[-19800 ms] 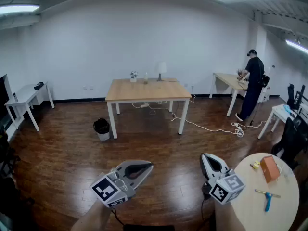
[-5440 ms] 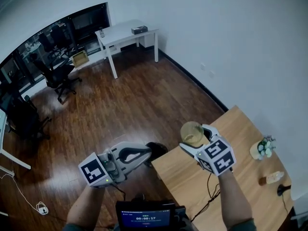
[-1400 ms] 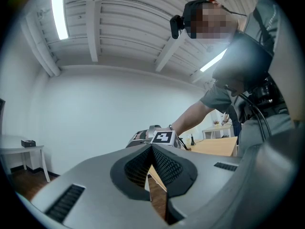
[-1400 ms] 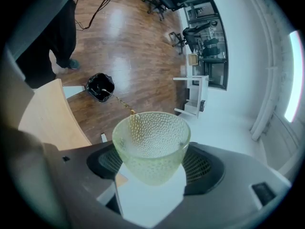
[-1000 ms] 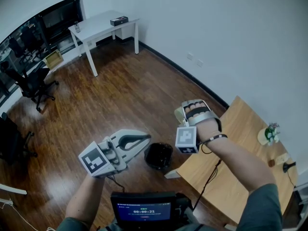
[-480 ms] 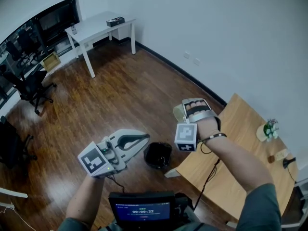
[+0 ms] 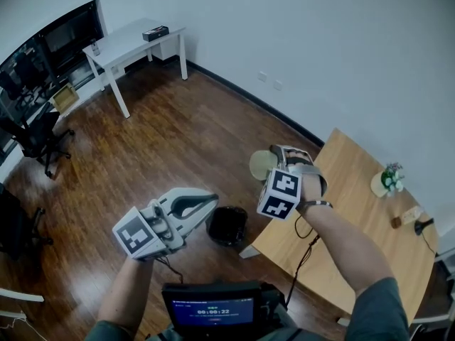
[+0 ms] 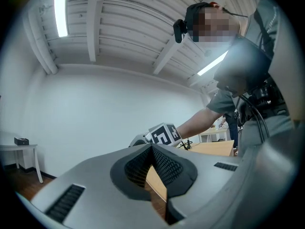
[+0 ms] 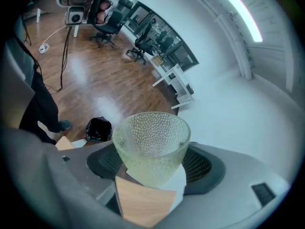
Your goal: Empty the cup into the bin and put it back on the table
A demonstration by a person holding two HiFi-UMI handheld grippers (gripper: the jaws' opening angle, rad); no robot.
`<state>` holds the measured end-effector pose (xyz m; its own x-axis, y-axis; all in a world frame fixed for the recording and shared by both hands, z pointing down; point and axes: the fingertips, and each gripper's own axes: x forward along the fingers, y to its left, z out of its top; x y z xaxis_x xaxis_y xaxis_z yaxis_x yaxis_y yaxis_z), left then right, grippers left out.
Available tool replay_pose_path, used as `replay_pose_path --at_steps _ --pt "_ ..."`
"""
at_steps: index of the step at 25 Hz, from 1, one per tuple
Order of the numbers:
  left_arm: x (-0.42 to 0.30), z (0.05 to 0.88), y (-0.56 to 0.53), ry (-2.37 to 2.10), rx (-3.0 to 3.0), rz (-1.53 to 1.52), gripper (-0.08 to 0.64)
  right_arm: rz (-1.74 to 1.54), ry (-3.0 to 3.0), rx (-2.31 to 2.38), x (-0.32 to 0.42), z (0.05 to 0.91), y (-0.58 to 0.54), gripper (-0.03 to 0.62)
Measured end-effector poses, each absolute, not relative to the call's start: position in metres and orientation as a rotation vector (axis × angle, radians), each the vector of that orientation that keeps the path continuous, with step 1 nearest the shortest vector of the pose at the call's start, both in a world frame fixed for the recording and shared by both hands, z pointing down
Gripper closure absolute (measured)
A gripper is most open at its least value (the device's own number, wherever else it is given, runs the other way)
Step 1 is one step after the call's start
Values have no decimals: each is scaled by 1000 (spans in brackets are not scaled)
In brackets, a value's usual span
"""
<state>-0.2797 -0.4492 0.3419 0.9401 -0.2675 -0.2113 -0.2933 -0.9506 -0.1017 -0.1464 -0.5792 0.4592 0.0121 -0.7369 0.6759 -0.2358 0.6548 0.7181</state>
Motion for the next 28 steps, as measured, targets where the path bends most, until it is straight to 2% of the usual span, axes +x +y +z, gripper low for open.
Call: replay_pose_path --at_steps 11,28 --pt "-261 338 -439 441 -2963 304 560 -297 -1739 954 -136 446 -573 212" --pt "-236 319 -422 491 -2940 323 560 168 -2253 1074 -133 419 -543 212"
